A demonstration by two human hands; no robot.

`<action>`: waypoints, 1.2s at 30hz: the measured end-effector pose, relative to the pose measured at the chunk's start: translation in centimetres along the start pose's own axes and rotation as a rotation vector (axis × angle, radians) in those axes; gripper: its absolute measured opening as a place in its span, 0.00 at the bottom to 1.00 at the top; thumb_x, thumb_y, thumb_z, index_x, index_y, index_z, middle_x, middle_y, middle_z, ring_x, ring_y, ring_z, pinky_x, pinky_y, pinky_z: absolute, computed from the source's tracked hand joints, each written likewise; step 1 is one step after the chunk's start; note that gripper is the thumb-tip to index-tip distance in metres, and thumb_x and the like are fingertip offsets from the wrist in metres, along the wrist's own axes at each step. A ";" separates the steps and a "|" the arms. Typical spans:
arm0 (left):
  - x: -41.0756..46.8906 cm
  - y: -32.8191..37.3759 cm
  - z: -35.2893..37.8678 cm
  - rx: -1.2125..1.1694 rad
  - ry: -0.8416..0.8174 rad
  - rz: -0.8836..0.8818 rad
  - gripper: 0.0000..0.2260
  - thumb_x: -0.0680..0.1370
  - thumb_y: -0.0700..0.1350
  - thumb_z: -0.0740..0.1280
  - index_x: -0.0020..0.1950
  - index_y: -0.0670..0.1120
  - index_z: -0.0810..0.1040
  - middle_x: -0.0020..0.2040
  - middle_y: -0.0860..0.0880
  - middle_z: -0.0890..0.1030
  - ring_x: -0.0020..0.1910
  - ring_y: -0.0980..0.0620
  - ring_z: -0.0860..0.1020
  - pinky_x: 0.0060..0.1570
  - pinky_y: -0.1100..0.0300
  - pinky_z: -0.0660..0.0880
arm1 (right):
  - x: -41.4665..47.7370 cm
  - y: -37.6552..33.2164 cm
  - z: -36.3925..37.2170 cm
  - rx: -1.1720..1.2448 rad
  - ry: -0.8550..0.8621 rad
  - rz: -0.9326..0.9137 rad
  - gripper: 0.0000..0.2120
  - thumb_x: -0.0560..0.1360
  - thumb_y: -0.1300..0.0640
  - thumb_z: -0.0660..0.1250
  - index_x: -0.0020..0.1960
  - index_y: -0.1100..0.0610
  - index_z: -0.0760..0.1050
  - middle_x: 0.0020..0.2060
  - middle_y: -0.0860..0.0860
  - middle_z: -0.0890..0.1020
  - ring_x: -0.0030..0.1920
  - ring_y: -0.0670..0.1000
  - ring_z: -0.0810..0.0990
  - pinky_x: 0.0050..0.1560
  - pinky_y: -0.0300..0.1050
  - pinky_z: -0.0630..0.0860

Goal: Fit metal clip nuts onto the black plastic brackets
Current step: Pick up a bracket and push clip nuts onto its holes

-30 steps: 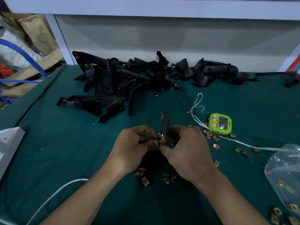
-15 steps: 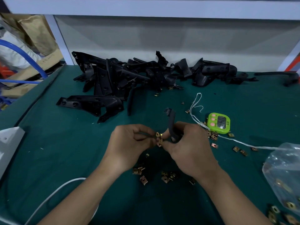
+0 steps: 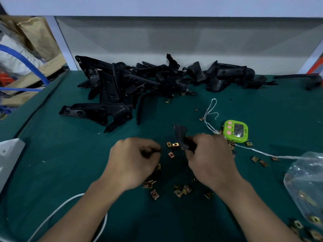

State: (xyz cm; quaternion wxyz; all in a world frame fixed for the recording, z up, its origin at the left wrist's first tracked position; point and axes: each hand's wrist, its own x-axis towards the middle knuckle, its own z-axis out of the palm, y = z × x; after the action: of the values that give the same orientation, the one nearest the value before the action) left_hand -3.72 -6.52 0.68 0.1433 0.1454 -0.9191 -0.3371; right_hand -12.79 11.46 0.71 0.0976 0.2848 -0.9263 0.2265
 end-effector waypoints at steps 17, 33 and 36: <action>0.3 -1.0 0.0 0.147 -0.225 0.013 0.14 0.70 0.57 0.76 0.49 0.74 0.78 0.47 0.73 0.76 0.44 0.67 0.76 0.36 0.69 0.71 | -0.5 -1.5 -0.4 -0.004 -0.013 -0.018 0.10 0.68 0.64 0.74 0.37 0.51 0.77 0.23 0.44 0.69 0.26 0.50 0.60 0.35 0.31 0.49; 0.7 -1.1 2.1 -0.531 -0.193 -0.071 0.05 0.79 0.40 0.71 0.47 0.51 0.83 0.42 0.48 0.87 0.39 0.51 0.82 0.43 0.55 0.77 | -0.5 -1.5 0.0 0.271 -0.097 -0.091 0.06 0.75 0.49 0.70 0.45 0.51 0.82 0.36 0.47 0.84 0.41 0.57 0.79 0.45 0.50 0.75; 0.5 -0.8 1.8 -0.358 -0.181 0.012 0.09 0.80 0.43 0.70 0.50 0.58 0.84 0.43 0.57 0.86 0.42 0.59 0.84 0.42 0.64 0.78 | -0.5 -1.5 0.1 0.281 -0.096 -0.062 0.05 0.73 0.50 0.70 0.47 0.48 0.82 0.38 0.45 0.85 0.42 0.55 0.79 0.46 0.49 0.75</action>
State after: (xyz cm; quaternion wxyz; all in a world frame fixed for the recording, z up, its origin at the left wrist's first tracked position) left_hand -4.66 -6.24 -1.11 0.0855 0.0813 -0.8544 -0.5061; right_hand -11.49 10.51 0.98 0.0193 0.3348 -0.8798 0.3370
